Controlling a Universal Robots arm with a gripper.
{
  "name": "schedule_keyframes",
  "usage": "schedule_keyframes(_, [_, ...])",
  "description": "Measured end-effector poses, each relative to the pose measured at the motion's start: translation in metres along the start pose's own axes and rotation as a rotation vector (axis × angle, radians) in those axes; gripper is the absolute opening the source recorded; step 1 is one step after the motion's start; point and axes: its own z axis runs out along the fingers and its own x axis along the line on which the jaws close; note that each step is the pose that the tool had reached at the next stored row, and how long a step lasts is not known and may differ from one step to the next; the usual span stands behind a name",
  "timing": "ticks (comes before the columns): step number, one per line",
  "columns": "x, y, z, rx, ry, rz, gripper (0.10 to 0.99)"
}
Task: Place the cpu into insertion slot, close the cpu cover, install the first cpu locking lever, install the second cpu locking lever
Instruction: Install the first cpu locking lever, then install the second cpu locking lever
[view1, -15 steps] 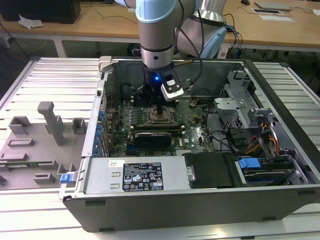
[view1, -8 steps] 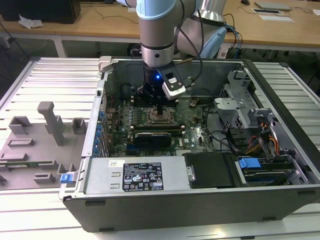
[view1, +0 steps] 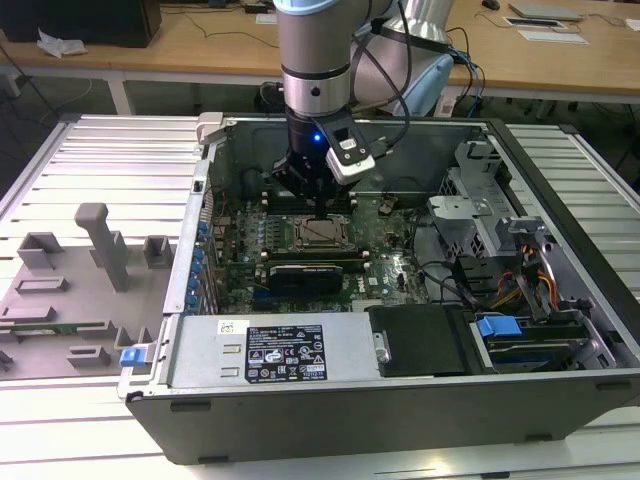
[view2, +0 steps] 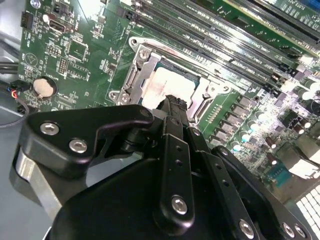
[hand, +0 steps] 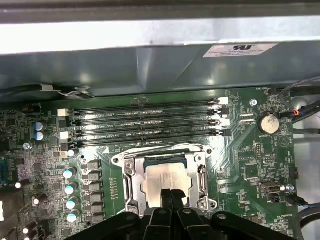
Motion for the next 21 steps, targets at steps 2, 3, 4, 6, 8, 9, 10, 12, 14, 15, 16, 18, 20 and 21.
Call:
schedule_keyframes(2, [0.0000,0.0000,0.0000,0.000,-0.0001,0.000,0.106])
schedule_keyframes(3, [0.0000,0.0000,-0.0001,0.000,0.0001,0.000,0.106])
schedule_keyframes(4, [0.0000,0.0000,-0.0001,0.000,0.0000,0.000,0.106])
schedule_keyframes(6, [0.0000,0.0000,-0.0002,0.000,0.0001,0.000,0.106])
schedule_keyframes(8, [0.0000,0.0000,-0.0002,0.000,0.0000,0.000,0.106])
schedule_keyframes(9, [0.0000,0.0000,-0.0003,0.000,0.0000,0.000,0.106])
schedule_keyframes(10, [0.0000,0.0000,-0.0003,0.000,0.0000,0.000,0.106])
schedule_keyframes(12, [0.0000,0.0000,-0.0003,0.000,0.0001,0.000,0.106])
schedule_keyframes(14, [0.0000,0.0000,-0.0004,0.000,0.0001,0.000,0.106])
schedule_keyframes(15, [0.0000,0.0000,-0.0005,0.000,0.0001,0.000,0.106])
schedule_keyframes(16, [0.0000,0.0000,-0.0005,0.000,0.0000,0.000,0.106])
schedule_keyframes(18, [-0.0002,-0.0031,-0.0005,0.000,0.0001,0.000,0.106])
schedule_keyframes(20, [-0.0007,-0.0092,-0.0005,0.000,0.0001,0.000,0.106])
schedule_keyframes(21, [-0.0008,-0.0109,-0.0005,0.000,0.0001,0.000,0.106])
